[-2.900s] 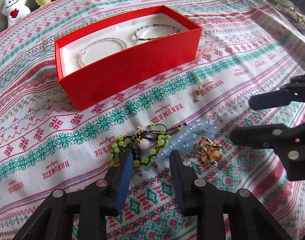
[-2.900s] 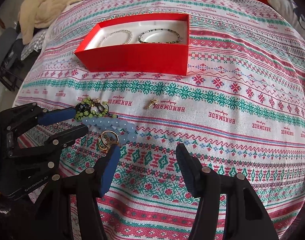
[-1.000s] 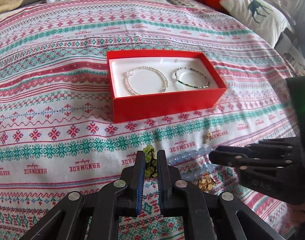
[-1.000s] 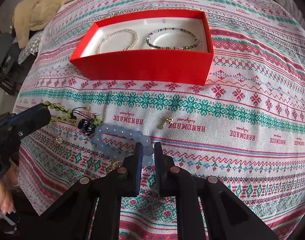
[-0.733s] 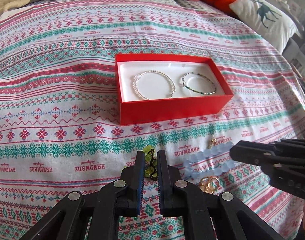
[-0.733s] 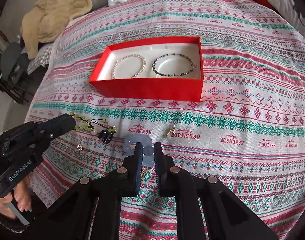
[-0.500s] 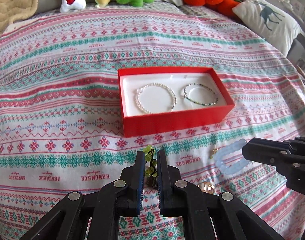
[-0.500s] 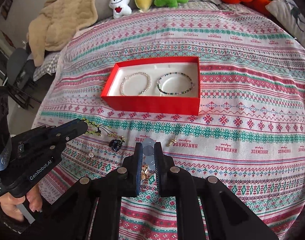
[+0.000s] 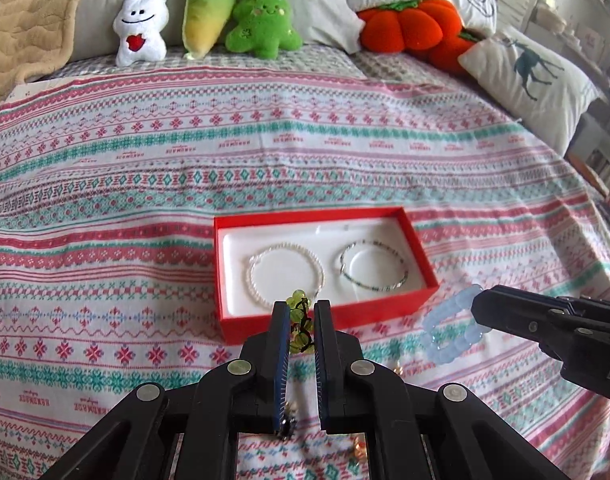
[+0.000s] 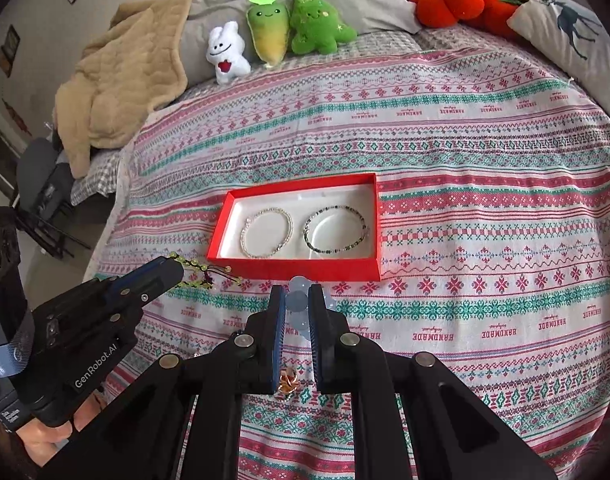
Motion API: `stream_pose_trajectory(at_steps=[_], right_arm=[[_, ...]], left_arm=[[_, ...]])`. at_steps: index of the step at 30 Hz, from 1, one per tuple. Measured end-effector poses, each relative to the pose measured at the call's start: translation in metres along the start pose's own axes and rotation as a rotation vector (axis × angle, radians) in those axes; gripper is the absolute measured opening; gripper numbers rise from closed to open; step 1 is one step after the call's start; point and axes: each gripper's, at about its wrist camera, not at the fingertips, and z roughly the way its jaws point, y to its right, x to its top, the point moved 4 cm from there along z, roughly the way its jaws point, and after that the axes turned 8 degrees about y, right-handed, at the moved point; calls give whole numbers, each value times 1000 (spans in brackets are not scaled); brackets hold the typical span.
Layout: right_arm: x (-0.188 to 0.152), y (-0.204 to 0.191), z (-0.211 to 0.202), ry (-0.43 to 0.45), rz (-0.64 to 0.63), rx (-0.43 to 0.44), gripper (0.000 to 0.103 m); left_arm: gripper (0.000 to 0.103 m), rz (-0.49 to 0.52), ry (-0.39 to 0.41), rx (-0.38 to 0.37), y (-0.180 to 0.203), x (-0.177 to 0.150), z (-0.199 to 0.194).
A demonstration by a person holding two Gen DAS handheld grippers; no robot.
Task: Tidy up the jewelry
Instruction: 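Carry both bracelets into the red box and open both tools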
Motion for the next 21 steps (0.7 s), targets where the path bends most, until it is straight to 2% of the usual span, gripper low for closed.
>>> stream_pose_trajectory(at_steps=[8, 12, 15, 17, 21], right_arm=[[26, 10, -2, 76, 58, 13, 12], [36, 14, 2, 104, 78, 11, 12], [42, 17, 6, 120, 86, 3, 12], [44, 20, 9, 126, 90, -3, 12], [46, 25, 14, 128, 104, -9, 12]], left_arm=[[6, -112, 62, -82, 7, 28, 18], [6, -174, 52, -157, 13, 32, 36], [6, -221, 14, -194, 15, 27, 57], [6, -243, -20, -184, 11, 22, 71], [6, -232, -61, -92, 0, 12, 90]])
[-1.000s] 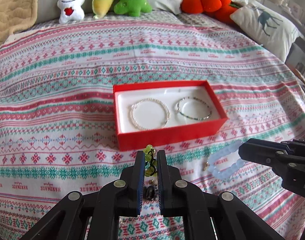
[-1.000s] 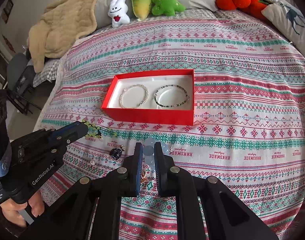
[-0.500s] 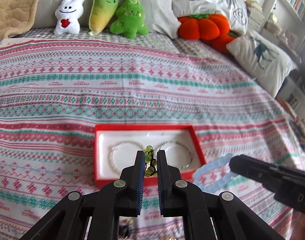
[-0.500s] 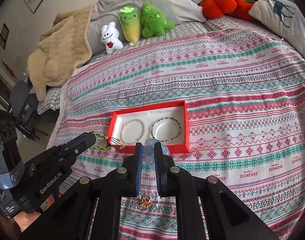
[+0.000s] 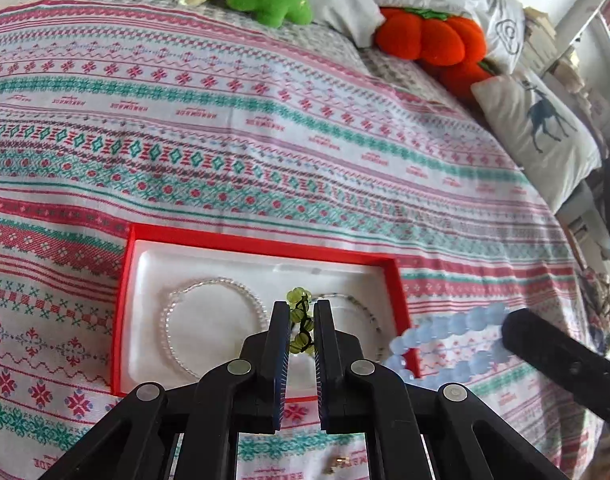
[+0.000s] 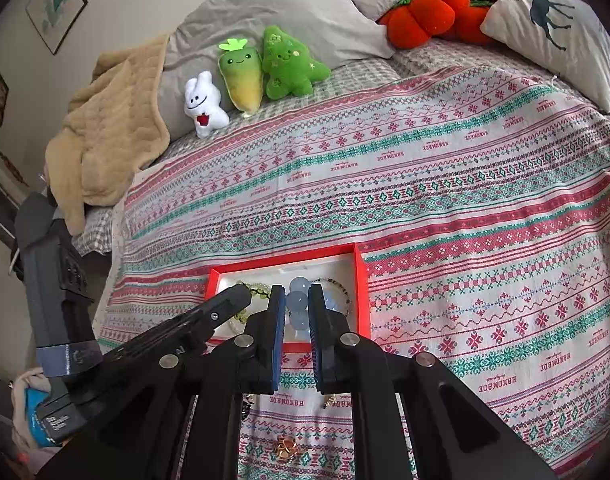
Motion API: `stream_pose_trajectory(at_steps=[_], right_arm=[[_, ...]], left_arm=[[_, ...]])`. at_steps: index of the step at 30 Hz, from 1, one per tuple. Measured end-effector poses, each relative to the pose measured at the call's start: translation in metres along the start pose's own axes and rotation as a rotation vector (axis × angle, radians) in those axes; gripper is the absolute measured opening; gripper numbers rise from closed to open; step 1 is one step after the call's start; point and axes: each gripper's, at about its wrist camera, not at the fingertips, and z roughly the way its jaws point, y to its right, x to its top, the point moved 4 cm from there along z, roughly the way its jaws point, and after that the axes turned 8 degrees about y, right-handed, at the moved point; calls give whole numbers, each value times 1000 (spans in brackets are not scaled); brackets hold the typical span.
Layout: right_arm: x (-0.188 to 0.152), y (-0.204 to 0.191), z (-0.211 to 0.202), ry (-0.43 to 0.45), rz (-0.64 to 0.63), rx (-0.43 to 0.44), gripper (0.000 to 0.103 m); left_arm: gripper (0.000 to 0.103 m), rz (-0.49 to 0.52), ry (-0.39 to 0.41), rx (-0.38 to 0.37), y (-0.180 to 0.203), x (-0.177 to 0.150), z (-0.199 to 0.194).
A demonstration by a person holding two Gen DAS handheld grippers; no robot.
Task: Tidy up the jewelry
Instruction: 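Carry both bracelets into the red box and open both tools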
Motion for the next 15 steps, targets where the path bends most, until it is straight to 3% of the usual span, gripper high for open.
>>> stream_pose_trajectory(at_steps=[7, 11, 15], right_arm=[[2, -2, 8, 7, -15, -4, 12], [2, -7, 14, 4, -24, -2, 12], [2, -14, 19, 1, -36, 5, 12]], left_arm=[[8, 47, -13, 121, -17, -3, 4], [30, 99, -15, 139, -15, -4, -5], [37, 135, -4, 167, -19, -5, -17]])
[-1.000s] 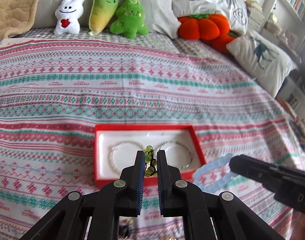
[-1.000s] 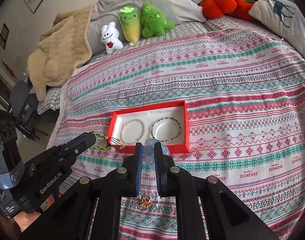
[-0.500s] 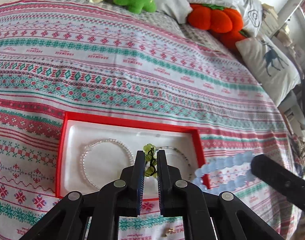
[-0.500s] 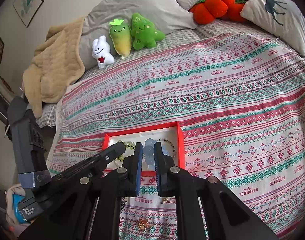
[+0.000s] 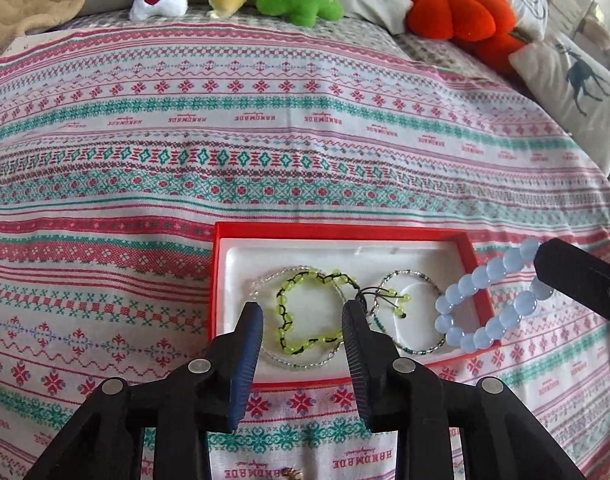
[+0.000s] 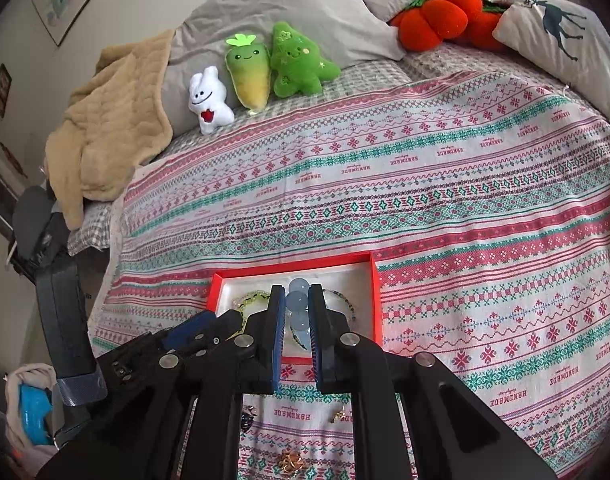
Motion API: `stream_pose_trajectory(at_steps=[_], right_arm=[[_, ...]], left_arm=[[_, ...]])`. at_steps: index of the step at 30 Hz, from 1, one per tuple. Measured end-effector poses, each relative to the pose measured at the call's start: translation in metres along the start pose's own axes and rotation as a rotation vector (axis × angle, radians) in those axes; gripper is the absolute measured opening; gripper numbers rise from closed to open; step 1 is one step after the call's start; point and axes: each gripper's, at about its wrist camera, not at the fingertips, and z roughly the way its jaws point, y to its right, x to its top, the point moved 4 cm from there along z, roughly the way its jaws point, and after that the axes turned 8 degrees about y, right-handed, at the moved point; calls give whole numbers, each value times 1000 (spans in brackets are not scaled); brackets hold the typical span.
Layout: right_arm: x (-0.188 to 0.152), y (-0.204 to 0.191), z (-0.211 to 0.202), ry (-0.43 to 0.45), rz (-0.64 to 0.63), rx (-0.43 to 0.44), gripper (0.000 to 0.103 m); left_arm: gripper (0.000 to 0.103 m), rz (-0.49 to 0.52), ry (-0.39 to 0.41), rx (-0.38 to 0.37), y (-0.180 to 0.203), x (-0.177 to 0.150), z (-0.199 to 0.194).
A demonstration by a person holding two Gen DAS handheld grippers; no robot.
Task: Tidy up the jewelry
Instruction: 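Carry both bracelets into the red box and open both tools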
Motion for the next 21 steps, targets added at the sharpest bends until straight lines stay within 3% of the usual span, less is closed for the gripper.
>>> stream_pose_trajectory(at_steps=[13, 21], right_arm=[[-6, -31, 33, -49, -24, 72, 12], [-14, -1, 55, -89, -76, -88, 12]], left_arm=[[41, 16, -35, 93, -30, -13, -8], [48, 23, -35, 81, -26, -12, -13]])
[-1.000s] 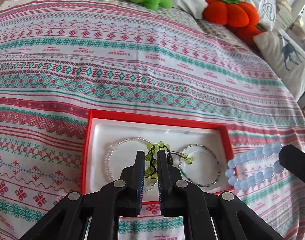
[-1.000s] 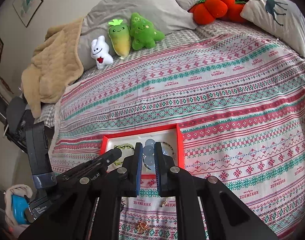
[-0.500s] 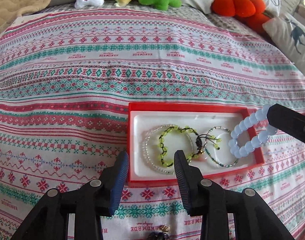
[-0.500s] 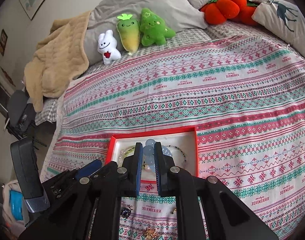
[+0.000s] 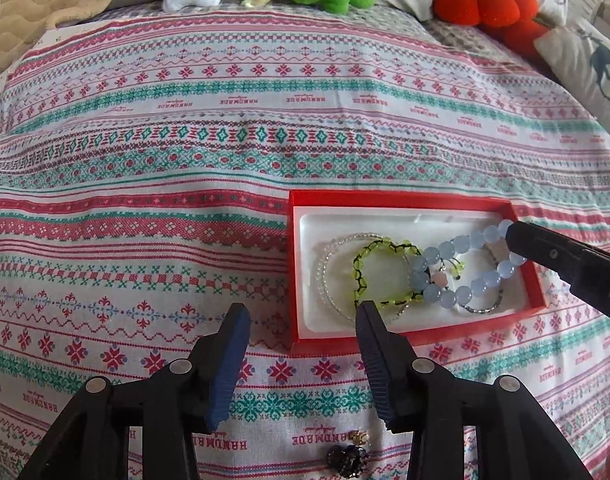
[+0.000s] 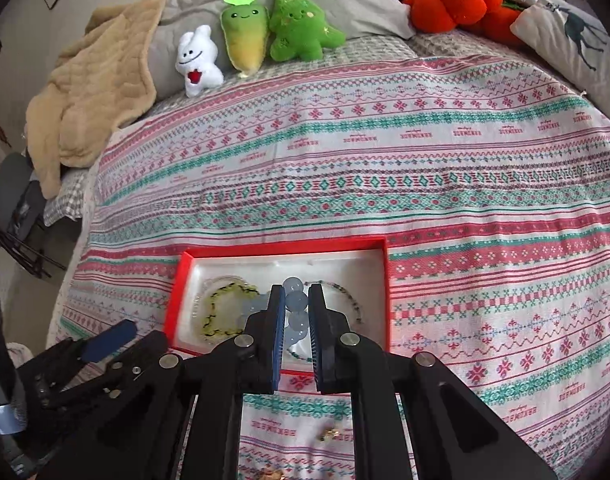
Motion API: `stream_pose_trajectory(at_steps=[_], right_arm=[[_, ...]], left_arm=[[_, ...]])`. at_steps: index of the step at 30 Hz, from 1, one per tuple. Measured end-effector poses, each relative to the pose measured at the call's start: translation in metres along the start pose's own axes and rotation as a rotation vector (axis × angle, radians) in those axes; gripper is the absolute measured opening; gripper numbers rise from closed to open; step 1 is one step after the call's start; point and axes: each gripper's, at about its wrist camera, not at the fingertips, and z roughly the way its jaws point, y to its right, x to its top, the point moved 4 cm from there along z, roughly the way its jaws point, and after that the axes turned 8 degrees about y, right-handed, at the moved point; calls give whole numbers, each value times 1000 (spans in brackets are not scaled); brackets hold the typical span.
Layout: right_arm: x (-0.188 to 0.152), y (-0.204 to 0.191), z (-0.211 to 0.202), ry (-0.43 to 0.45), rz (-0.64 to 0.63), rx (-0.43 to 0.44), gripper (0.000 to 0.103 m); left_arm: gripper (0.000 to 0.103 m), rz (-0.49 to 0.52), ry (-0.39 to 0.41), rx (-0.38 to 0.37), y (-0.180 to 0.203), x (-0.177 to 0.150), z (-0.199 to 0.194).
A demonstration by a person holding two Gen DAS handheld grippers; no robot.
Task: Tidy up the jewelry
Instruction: 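Carry both bracelets into the red box and open both tools, then move both open tools back over the remaining jewelry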
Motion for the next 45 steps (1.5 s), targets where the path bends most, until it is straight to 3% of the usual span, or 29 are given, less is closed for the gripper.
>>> stream_pose_trajectory(at_steps=[4, 10, 15, 23, 27, 40, 45], right_arm=[[1, 12, 4, -10, -13, -43, 12], [1, 19, 0, -24, -7, -36, 14], [0, 20, -14, -27, 10, -12, 35], [-16, 13, -42, -46, -37, 11, 40], [-28, 10, -59, -41, -72, 15, 62], [-77, 7, -83, -65, -221, 25, 66], [-108, 3, -81, -112, -276, 51, 66]], left_arm=[[52, -1, -8, -8, 3, 0, 1], [69, 13, -4, 8, 8, -1, -2], [75, -4, -15, -11, 8, -6, -9], [80, 33, -28, -24, 9, -20, -26], [86, 54, -33, -18, 2, -31, -36], [89, 149, -61, -17, -17, -79, -41], [89, 208, -44, -55, -10, -95, -38]])
